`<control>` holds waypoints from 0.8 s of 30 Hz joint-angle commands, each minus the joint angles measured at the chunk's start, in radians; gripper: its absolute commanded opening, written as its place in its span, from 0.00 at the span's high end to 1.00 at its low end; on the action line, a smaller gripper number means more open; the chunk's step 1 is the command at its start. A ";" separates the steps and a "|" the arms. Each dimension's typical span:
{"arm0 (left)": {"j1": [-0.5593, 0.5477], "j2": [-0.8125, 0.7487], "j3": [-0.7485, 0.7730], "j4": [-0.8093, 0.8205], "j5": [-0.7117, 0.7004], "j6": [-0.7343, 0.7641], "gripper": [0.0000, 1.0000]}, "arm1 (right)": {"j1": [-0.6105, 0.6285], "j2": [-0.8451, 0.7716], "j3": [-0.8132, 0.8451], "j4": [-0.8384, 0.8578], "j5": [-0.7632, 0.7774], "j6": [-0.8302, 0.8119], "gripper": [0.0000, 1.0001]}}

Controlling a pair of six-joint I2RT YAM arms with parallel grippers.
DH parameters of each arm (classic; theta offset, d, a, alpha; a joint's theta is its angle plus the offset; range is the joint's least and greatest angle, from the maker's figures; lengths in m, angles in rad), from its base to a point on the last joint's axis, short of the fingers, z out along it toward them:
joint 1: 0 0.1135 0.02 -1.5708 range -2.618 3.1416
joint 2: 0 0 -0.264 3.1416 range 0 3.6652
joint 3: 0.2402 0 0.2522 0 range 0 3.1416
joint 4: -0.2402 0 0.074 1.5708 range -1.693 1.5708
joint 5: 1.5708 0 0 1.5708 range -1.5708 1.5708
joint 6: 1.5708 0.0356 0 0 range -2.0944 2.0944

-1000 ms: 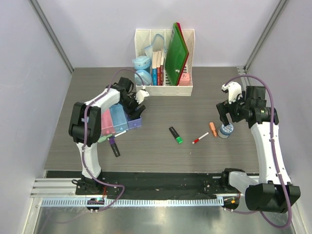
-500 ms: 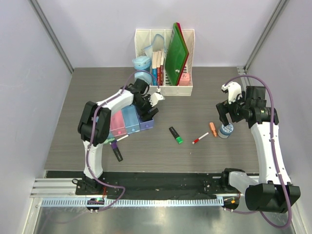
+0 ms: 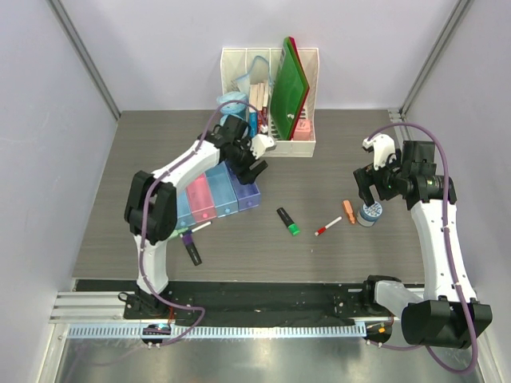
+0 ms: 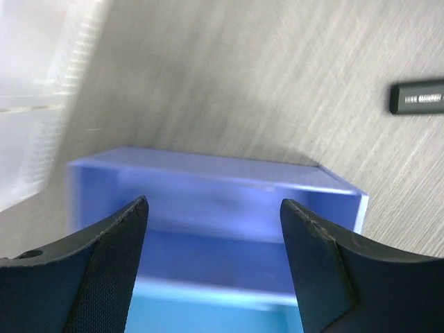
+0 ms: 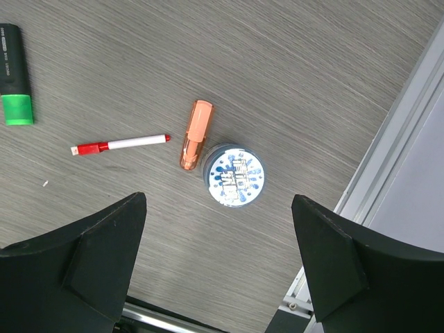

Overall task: Sort the stationery into containers
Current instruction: Move the storage box to the center of the board.

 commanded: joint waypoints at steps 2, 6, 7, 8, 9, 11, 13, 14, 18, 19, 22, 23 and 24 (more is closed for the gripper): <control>0.001 -0.207 0.035 -0.004 -0.148 -0.077 0.25 | -0.005 -0.019 0.017 0.005 -0.024 -0.003 0.09; 0.013 -0.379 -0.077 -0.006 -0.303 -0.125 0.27 | -0.005 -0.011 0.012 0.011 -0.069 -0.003 0.09; 0.027 -0.444 -0.132 0.003 -0.385 -0.136 0.27 | -0.005 -0.008 0.006 0.013 -0.083 -0.004 0.10; 0.038 -0.482 -0.159 0.004 -0.412 -0.147 0.29 | -0.003 -0.002 0.004 0.016 -0.099 -0.006 0.10; 0.050 -0.509 -0.183 -0.001 -0.435 -0.163 0.30 | -0.003 0.007 0.004 0.020 -0.141 -0.007 0.10; 0.107 -0.581 -0.248 -0.009 -0.478 -0.183 0.35 | 0.000 0.021 0.007 0.023 -0.182 -0.016 0.10; 0.195 -0.623 -0.297 -0.021 -0.469 -0.213 0.39 | 0.016 0.032 0.009 0.034 -0.226 -0.027 0.11; 0.226 -0.628 -0.314 -0.024 -0.469 -0.219 0.44 | 0.027 0.035 0.009 0.054 -0.234 -0.026 0.11; 0.376 -0.635 -0.384 -0.020 -0.455 -0.231 0.55 | 0.102 0.038 0.012 0.111 -0.226 -0.013 0.11; 0.390 -0.632 -0.412 -0.015 -0.459 -0.231 0.57 | 0.177 0.043 0.015 0.123 -0.202 -0.003 0.12; 0.436 -0.609 -0.449 -0.003 -0.472 -0.233 0.61 | 0.301 0.067 0.029 0.167 -0.144 0.023 0.11; 0.446 -0.593 -0.457 -0.001 -0.469 -0.237 0.61 | 0.326 0.093 0.035 0.181 -0.110 0.031 0.11; 0.461 -0.583 -0.463 0.000 -0.473 -0.239 0.61 | 0.346 0.112 0.041 0.189 -0.101 0.040 0.11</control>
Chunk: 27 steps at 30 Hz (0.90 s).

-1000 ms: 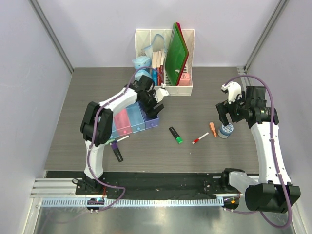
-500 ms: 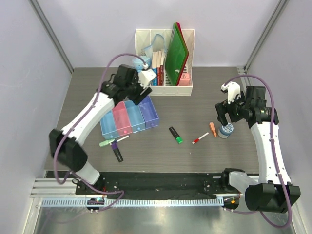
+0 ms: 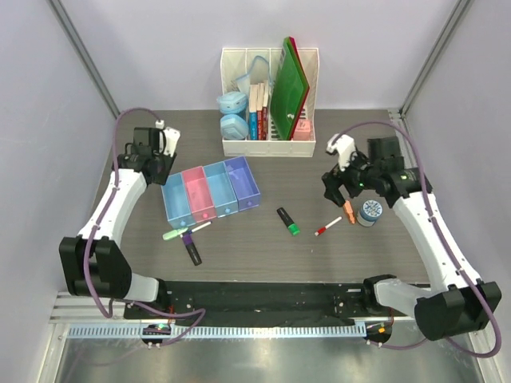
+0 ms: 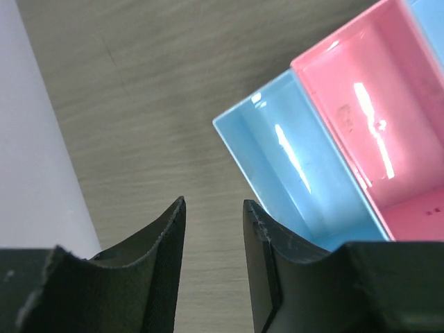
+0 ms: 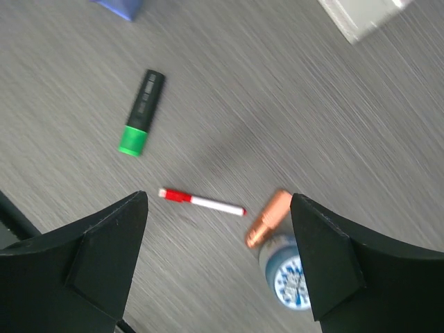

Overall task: Sort the stationery into containers
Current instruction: Move the storage box to the center of the board.

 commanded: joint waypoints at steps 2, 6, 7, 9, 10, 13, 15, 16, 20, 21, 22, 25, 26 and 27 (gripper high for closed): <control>0.046 0.046 -0.034 0.015 -0.020 -0.025 0.63 | 0.129 0.095 0.056 0.117 0.070 0.064 0.12; 0.078 0.088 -0.069 0.047 -0.014 -0.022 0.65 | 0.174 0.150 0.053 0.177 0.090 0.084 0.12; 0.080 0.101 -0.072 0.050 -0.006 -0.022 0.67 | 0.180 0.163 0.047 0.191 0.093 0.087 0.12; 0.080 0.128 -0.078 0.058 0.009 -0.022 0.70 | 0.203 0.202 0.037 0.232 0.102 0.104 0.12; 0.081 0.136 -0.080 0.073 0.009 -0.023 0.73 | 0.209 0.216 0.034 0.262 0.107 0.109 0.12; 0.081 0.164 -0.082 0.097 0.004 -0.023 0.82 | 0.235 0.270 0.033 0.313 0.136 0.126 0.12; 0.081 0.174 -0.080 0.108 0.000 -0.023 0.92 | 0.252 0.307 0.037 0.333 0.156 0.133 0.13; 0.080 0.185 -0.079 0.111 -0.005 -0.022 0.94 | 0.257 0.321 0.039 0.356 0.162 0.136 0.13; 0.080 0.216 -0.071 0.119 -0.002 -0.022 0.99 | 0.275 0.383 0.045 0.413 0.193 0.144 0.13; 0.081 0.222 -0.072 0.122 0.000 -0.022 1.00 | 0.280 0.402 0.053 0.424 0.197 0.147 0.13; 0.081 0.228 -0.072 0.124 0.000 -0.019 1.00 | 0.280 0.434 0.057 0.447 0.213 0.149 0.13; 0.081 0.245 -0.077 0.140 0.015 -0.012 1.00 | 0.284 0.507 0.082 0.482 0.230 0.163 0.14; 0.081 0.253 -0.080 0.143 0.026 -0.012 1.00 | 0.286 0.523 0.089 0.490 0.234 0.164 0.14; 0.081 0.259 -0.079 0.145 0.032 -0.012 1.00 | 0.287 0.540 0.109 0.496 0.237 0.167 0.14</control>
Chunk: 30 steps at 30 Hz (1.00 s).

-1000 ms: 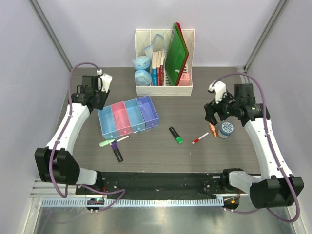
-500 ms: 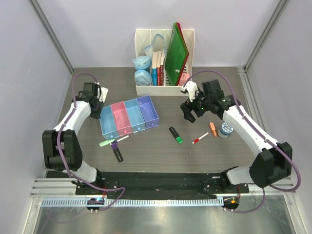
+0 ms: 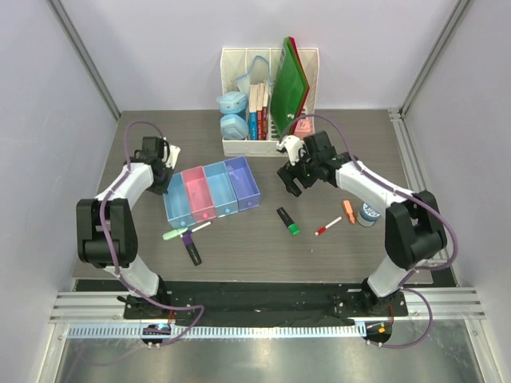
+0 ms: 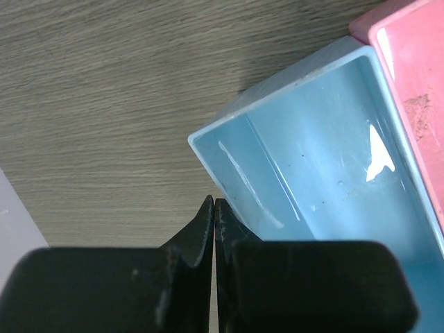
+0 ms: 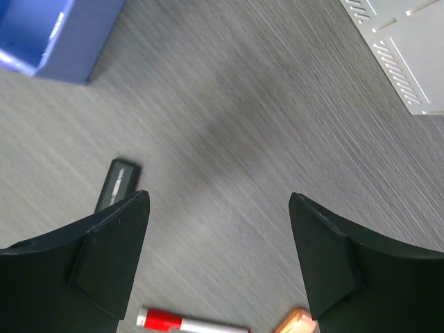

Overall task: Sort the stationery into containers
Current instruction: Move the storage box to the center of the board.

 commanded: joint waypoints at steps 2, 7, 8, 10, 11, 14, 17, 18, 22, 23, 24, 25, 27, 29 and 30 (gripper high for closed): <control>0.002 0.030 0.002 0.057 0.056 0.003 1.00 | 0.022 0.096 0.096 0.112 0.058 0.032 0.14; 0.003 0.064 0.011 0.068 0.082 0.001 1.00 | 0.052 0.179 0.167 0.139 0.095 0.047 0.14; 0.002 0.069 0.014 0.069 0.088 0.001 1.00 | 0.063 0.192 0.176 0.142 0.099 0.054 0.15; 0.002 0.081 0.019 0.071 0.112 0.000 1.00 | 0.071 0.221 0.198 0.146 0.110 0.058 0.15; 0.003 0.084 0.026 0.072 0.123 0.000 1.00 | 0.078 0.228 0.204 0.146 0.113 0.060 0.15; 0.002 0.104 0.039 0.071 0.146 -0.006 1.00 | 0.083 0.255 0.218 0.149 0.131 0.069 0.15; 0.002 0.122 0.051 0.071 0.197 -0.006 1.00 | 0.085 0.261 0.204 0.158 0.148 0.081 0.17; 0.002 0.127 0.056 0.071 0.203 -0.009 1.00 | 0.083 0.255 0.196 0.165 0.159 0.086 0.18; -0.009 0.135 0.069 0.069 0.238 -0.006 1.00 | 0.085 0.221 0.156 0.179 0.190 0.092 0.30; -0.012 0.136 0.072 0.071 0.252 -0.006 1.00 | 0.085 0.213 0.144 0.179 0.194 0.092 0.34; -0.017 0.138 0.076 0.071 0.252 -0.008 1.00 | 0.085 0.207 0.138 0.181 0.199 0.092 0.41; -0.024 0.139 0.082 0.069 0.257 -0.008 1.00 | 0.085 0.195 0.132 0.181 0.206 0.089 0.54; -0.037 0.142 0.086 0.065 0.263 -0.008 1.00 | 0.085 0.181 0.114 0.179 0.207 0.084 0.65; -0.046 0.142 0.091 0.060 0.267 -0.011 1.00 | 0.085 0.163 0.097 0.181 0.243 0.075 0.78; -0.053 0.139 0.091 0.057 0.269 -0.013 1.00 | 0.085 0.160 0.092 0.182 0.245 0.074 0.80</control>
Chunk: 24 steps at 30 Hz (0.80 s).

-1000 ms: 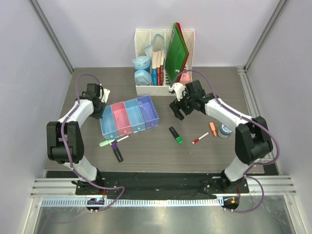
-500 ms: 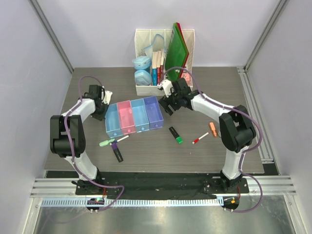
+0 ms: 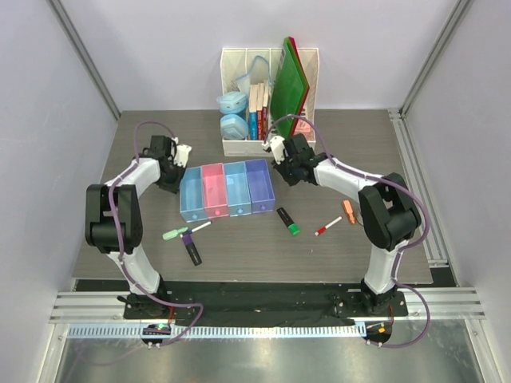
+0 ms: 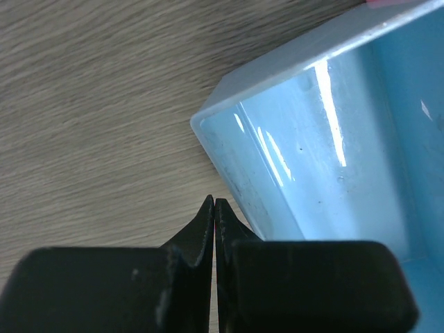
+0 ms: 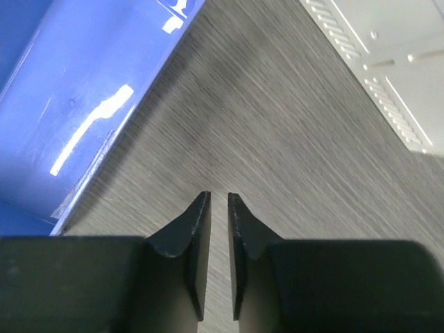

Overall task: Sort the stationery into containers
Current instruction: Move the storage box to the center of the board.

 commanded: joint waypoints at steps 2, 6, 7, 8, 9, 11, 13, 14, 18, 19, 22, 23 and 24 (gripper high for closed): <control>-0.038 -0.003 0.037 0.008 0.055 -0.008 1.00 | 0.002 -0.098 -0.032 0.040 0.059 -0.007 0.83; -0.057 -0.026 0.023 0.002 0.067 -0.011 1.00 | 0.002 -0.102 -0.041 0.045 0.051 -0.006 0.90; -0.060 -0.029 0.022 0.001 0.067 -0.012 1.00 | 0.002 -0.100 -0.040 0.045 0.050 -0.004 0.91; -0.063 -0.029 0.022 -0.001 0.070 -0.014 1.00 | 0.002 -0.097 -0.038 0.045 0.043 0.000 0.91; -0.072 -0.033 0.022 -0.004 0.071 -0.015 1.00 | 0.002 -0.098 -0.037 0.047 0.040 0.002 0.91; -0.081 -0.033 0.020 -0.005 0.073 -0.017 1.00 | 0.002 -0.095 -0.037 0.044 0.036 0.008 0.91; -0.093 -0.033 0.016 -0.005 0.071 -0.020 1.00 | 0.002 -0.095 -0.038 0.042 0.034 0.008 0.91; -0.100 -0.032 0.016 -0.004 0.073 -0.021 1.00 | 0.000 -0.095 -0.043 0.041 0.002 0.008 0.91; -0.113 -0.027 0.017 -0.005 0.075 -0.027 1.00 | 0.002 -0.094 -0.054 0.037 -0.013 0.003 0.91; -0.117 -0.024 0.019 -0.005 0.076 -0.029 1.00 | 0.002 -0.089 -0.054 0.037 -0.021 0.003 0.91; -0.130 -0.023 0.025 -0.005 0.081 -0.034 1.00 | 0.003 -0.082 -0.057 0.028 -0.039 0.005 0.91; -0.139 -0.020 0.028 -0.004 0.079 -0.035 1.00 | 0.005 -0.079 -0.057 0.028 -0.041 0.003 0.91; -0.144 -0.018 0.032 -0.004 0.078 -0.037 1.00 | 0.005 -0.072 -0.057 0.028 -0.038 0.003 0.91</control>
